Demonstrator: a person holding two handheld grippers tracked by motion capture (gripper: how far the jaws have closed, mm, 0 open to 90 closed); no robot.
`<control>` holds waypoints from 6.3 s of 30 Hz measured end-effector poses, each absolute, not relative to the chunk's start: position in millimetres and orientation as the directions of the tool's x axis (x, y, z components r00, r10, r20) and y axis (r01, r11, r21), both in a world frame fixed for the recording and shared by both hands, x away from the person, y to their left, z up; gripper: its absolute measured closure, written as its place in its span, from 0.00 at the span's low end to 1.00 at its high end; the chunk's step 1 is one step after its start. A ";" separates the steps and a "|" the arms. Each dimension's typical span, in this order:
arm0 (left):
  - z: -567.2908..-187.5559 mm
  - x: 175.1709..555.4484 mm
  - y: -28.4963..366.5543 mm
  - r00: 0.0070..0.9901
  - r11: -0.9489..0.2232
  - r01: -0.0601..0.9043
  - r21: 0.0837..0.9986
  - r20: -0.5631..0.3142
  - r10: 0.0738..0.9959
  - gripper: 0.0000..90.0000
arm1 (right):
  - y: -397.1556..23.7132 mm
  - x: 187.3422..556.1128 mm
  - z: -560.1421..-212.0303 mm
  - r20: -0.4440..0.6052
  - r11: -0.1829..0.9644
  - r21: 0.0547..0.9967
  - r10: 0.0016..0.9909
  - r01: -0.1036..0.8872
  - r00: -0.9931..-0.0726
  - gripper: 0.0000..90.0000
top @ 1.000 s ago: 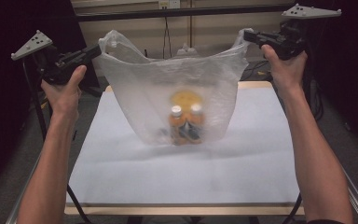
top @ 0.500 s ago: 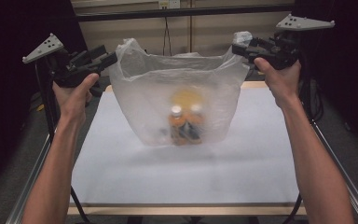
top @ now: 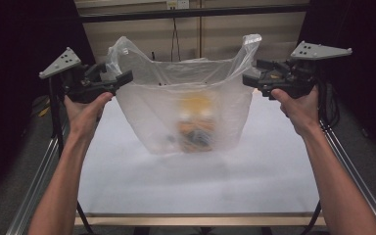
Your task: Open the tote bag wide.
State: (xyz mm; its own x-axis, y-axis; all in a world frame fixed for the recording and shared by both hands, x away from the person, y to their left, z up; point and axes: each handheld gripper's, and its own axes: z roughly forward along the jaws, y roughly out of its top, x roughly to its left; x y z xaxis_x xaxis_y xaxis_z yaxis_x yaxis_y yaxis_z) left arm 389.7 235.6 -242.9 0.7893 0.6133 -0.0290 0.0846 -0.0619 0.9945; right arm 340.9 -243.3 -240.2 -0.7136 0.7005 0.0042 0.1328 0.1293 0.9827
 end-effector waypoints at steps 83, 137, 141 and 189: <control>-462.3 400.6 204.2 0.838 -0.541 0.403 0.738 -0.059 0.543 1.00 | -229.1 362.9 -462.3 0.164 0.371 0.771 0.669 0.517 -0.725 1.00; -392.1 329.1 269.8 0.840 -0.227 0.308 0.924 -0.153 0.520 0.47 | -262.3 300.8 -390.1 0.149 0.180 0.922 0.649 0.342 -0.746 0.56; -378.3 343.9 246.6 0.870 -0.229 0.269 0.935 -0.134 0.475 0.63 | -249.2 316.8 -372.6 0.151 0.159 0.938 0.612 0.308 -0.776 0.73; -466.5 433.3 138.9 0.920 -0.769 0.314 0.556 0.023 0.392 1.00 | -176.5 412.0 -467.6 0.012 0.697 0.543 0.552 0.469 -0.834 1.00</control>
